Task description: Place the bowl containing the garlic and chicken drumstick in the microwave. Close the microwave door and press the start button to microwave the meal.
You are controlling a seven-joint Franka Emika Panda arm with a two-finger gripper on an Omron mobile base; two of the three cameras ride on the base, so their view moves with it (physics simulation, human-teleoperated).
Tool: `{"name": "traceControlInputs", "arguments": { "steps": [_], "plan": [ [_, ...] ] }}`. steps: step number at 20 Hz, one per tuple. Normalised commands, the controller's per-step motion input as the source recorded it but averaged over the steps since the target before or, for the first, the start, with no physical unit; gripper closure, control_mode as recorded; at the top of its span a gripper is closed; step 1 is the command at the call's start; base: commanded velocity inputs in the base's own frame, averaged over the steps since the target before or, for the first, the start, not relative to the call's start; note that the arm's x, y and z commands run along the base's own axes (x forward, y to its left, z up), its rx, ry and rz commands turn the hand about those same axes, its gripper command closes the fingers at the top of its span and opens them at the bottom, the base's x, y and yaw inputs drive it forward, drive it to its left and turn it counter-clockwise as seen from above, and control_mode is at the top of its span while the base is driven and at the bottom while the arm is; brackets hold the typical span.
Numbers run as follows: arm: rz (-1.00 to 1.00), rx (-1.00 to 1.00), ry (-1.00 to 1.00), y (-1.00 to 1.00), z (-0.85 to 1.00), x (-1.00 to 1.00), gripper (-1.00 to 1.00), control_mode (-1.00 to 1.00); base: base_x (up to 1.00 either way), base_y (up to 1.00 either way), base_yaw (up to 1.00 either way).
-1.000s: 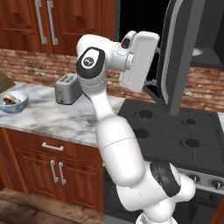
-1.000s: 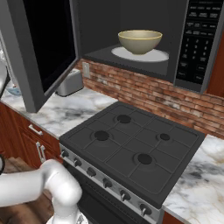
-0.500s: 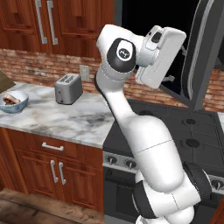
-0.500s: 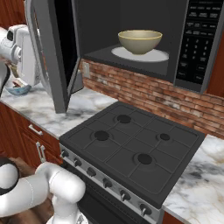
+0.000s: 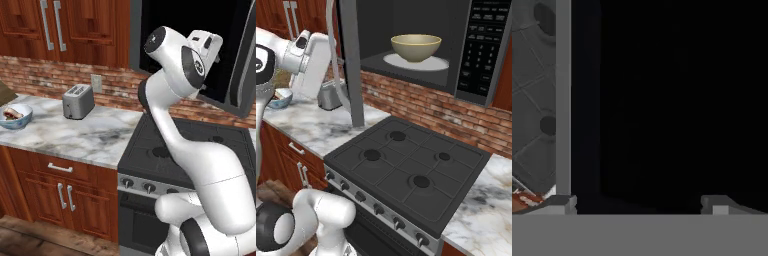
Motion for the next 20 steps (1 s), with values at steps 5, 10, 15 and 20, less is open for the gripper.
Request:
{"name": "traceControlInputs", "arguments": {
  "steps": [5, 10, 15, 20],
  "plan": [
    [0.57, 0.03, -0.03, -0.44, -0.19, 0.53, -1.00, -1.00, 0.00, 0.00, 0.00],
    [0.38, 0.00, -0.18, -0.31, 0.00, 0.35, -1.00, -1.00, 0.00, 0.00, 0.00],
    [0.08, 0.00, -0.17, -0.10, 0.00, 0.48, -1.00, -1.00, 0.00, 0.00, 0.00],
    [-0.11, 0.00, -0.03, -0.18, 0.01, 0.52, -1.00, -1.00, 0.00, 0.00, 0.00]
  ]
}}
